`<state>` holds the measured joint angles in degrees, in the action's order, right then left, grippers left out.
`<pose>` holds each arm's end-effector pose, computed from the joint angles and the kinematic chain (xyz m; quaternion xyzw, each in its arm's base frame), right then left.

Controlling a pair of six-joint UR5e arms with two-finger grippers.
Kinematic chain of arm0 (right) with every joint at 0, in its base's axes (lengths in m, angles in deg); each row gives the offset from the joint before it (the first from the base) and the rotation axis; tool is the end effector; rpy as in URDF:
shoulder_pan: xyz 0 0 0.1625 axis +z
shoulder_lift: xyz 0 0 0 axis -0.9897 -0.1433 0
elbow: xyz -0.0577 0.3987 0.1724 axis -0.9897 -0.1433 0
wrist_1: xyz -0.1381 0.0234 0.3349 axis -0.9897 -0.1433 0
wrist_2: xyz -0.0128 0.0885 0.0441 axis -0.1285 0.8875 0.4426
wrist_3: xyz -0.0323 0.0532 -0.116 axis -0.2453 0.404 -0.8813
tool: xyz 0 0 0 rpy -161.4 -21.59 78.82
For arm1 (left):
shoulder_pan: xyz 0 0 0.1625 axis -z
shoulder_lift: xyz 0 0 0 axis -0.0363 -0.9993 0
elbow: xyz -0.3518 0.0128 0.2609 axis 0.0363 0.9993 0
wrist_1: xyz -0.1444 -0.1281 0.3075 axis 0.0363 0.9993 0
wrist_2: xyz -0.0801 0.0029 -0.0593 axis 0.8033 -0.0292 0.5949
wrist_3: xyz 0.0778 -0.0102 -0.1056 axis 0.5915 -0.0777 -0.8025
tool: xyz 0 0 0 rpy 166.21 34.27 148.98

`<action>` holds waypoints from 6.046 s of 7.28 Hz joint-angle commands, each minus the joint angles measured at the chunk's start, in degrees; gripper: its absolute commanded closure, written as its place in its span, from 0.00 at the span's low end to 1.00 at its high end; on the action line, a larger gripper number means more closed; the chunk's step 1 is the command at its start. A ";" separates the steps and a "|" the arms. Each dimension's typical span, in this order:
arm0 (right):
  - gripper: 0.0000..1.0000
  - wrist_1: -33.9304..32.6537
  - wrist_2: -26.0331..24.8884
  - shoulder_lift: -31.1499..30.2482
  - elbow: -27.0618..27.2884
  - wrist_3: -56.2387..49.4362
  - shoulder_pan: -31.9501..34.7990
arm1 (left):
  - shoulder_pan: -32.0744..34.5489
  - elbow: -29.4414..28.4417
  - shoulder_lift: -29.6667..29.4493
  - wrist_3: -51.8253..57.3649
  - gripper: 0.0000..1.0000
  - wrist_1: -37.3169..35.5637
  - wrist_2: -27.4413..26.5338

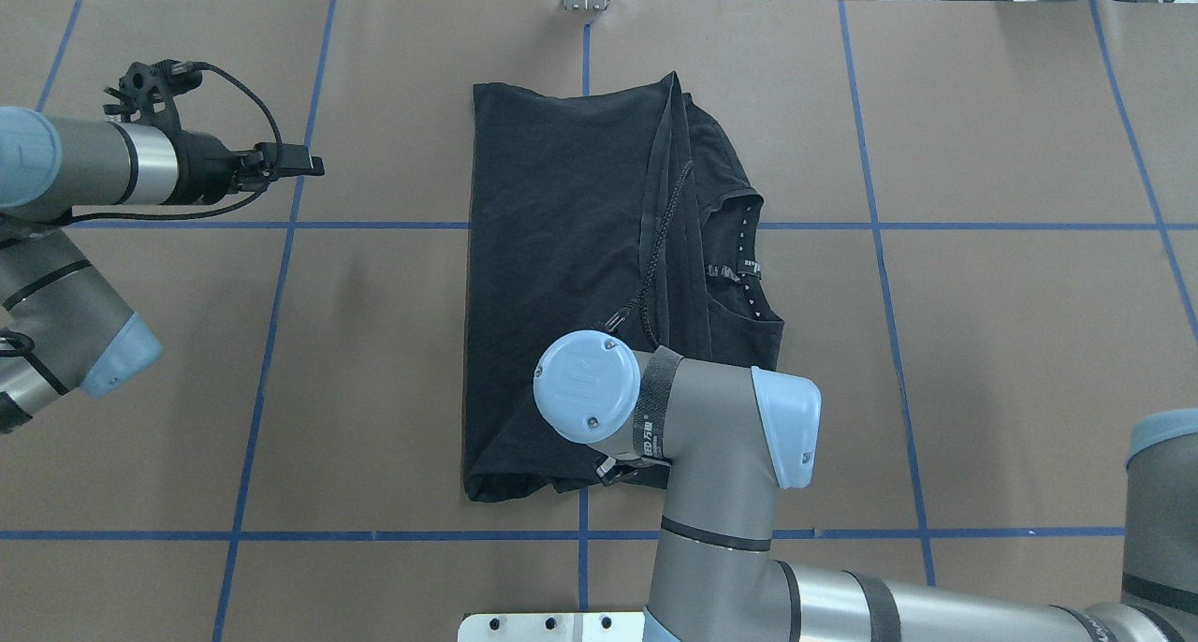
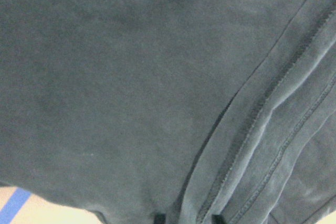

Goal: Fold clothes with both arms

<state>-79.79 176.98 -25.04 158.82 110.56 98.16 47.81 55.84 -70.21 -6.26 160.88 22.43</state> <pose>-0.5938 -0.2954 0.2956 0.0791 -0.2347 -0.3042 0.9199 0.3226 -0.5226 0.4617 0.2012 0.5490 -0.1333 0.8002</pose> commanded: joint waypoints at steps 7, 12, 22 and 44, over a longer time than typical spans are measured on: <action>1.00 -0.02 0.00 -0.31 -0.15 -0.13 0.38 | -0.06 0.20 -0.13 -0.03 0.00 0.00 0.12; 1.00 -5.22 1.59 -11.65 12.07 14.89 -3.21 | -0.06 0.29 -0.21 -0.82 0.00 0.00 -0.14; 0.07 30.72 -4.36 -24.21 13.48 86.99 -0.84 | -0.06 0.29 -0.48 -1.26 0.00 0.00 -0.14; 1.00 30.22 -5.70 -30.46 20.68 91.45 -4.62 | -3.72 11.31 1.62 -23.23 0.01 0.17 2.91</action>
<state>-49.53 171.32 -54.98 178.90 201.95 93.70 46.56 61.63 -69.85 -18.56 160.93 23.50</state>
